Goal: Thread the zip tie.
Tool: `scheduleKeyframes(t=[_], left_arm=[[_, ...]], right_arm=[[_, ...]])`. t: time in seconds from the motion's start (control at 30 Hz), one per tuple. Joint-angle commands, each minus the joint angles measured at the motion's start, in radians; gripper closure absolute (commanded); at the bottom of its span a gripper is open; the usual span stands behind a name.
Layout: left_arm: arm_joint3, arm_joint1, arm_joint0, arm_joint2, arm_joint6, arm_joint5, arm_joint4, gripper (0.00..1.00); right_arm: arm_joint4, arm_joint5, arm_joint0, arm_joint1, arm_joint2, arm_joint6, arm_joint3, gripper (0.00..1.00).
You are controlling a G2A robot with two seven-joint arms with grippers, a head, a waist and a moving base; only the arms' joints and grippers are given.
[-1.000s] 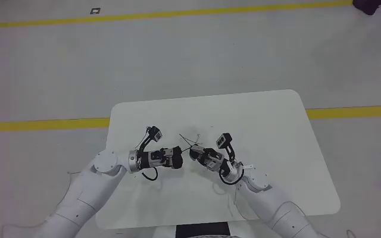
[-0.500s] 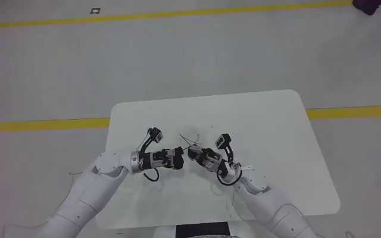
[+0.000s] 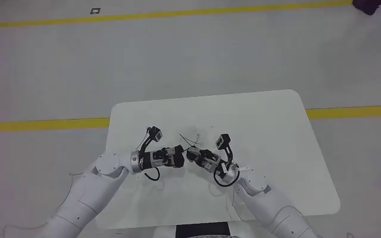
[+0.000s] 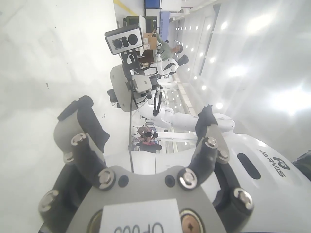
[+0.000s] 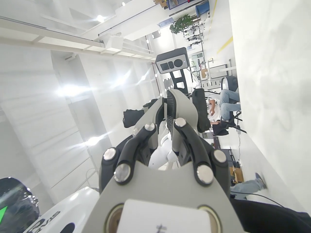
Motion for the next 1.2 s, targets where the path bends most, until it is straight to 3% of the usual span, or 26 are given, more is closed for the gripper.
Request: scheduleKeyframes(t=[0.0, 0.13, 0.5, 1.17], left_arm=[[-0.001, 0.000, 0.002, -0.003, -0.001, 0.000, 0.000, 0.51], [0.002, 0.001, 0.004, -0.008, -0.005, 0.000, 0.001, 0.63], [0.009, -0.001, 0.003, -0.007, -0.011, 0.000, 0.002, 0.81], [0.011, -0.001, 0.004, -0.002, -0.005, 0.008, 0.012, 0.84]], right_arm=[[-0.008, 0.005, -0.005, 0.001, 0.004, -0.006, -0.007, 1.00], [-0.041, 0.018, -0.015, 0.006, 0.016, -0.016, -0.024, 1.00], [-0.052, 0.061, -0.032, 0.013, 0.033, 0.001, -0.041, 1.00], [-0.047, 0.047, -0.050, 0.016, 0.038, 0.037, -0.069, 1.00]])
